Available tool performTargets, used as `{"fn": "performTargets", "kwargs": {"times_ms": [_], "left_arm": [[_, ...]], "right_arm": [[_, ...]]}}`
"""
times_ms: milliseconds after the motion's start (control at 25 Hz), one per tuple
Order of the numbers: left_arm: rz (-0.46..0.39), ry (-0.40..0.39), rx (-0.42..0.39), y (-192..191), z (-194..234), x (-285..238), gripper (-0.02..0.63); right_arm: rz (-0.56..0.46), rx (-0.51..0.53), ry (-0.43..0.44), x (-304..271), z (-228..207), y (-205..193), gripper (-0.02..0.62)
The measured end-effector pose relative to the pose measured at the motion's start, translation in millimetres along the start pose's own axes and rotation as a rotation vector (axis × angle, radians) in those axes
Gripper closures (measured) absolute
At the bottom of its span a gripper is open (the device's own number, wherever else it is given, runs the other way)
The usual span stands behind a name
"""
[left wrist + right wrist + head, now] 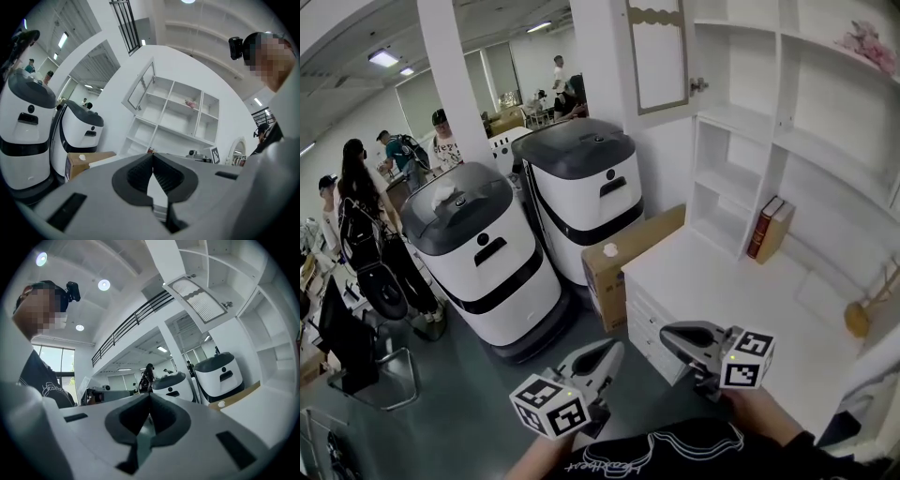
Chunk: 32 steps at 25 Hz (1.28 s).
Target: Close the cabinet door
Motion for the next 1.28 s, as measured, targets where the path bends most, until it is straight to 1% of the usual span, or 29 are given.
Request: {"fn": "performTargets", "kwargs": {"times_ms": [200, 320, 400, 480, 600, 760, 880, 1000, 1160, 1280], "left_arm": [[-0.011, -0.031, -0.022, 8, 6, -16, 0.601], [-0.001, -0.071, -0.03, 9, 11, -28, 0.601], [0.007, -0.093, -0.024, 10, 19, -36, 0.601], [0.009, -0.098, -0.015, 12, 31, -43, 0.601], [0.02, -0.116, -0.015, 23, 49, -58, 0.601], [0.045, -0.175, -0.011, 40, 78, -88, 0.601], [0.058, -0.236, -0.007, 54, 103, -116, 0.601], [0.083, -0.279, -0.001, 71, 130, -144, 0.601], [0.095, -0.353, 0.027, 106, 164, -188, 0.601], [0.091, -0.407, 0.012, 132, 183, -222, 0.601]], "right_arm": [[-0.001, 0.041, 0.0, -5, -12, 14, 0.589], [-0.018, 0.046, -0.024, -5, -21, 16, 0.589], [-0.022, 0.044, -0.044, -8, -29, 14, 0.589], [-0.011, 0.042, -0.051, -16, -39, 14, 0.589], [-0.01, 0.048, -0.068, -30, -57, 22, 0.589], [-0.03, 0.047, -0.123, -45, -83, 31, 0.588], [-0.034, 0.037, -0.168, -58, -110, 36, 0.589], [-0.057, 0.026, -0.219, -72, -138, 45, 0.589], [-0.076, 0.038, -0.295, -89, -169, 67, 0.589], [-0.096, 0.066, -0.373, -95, -186, 88, 0.589]]}}
Point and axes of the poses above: the fingertips, and each gripper's own axes: x backward along the fingers, z to its left, y out of its top, the point moved 8 cm from there along x, backward along the fingers, and after that the axes turned 13 degrees about y, right-handed, at the moved point
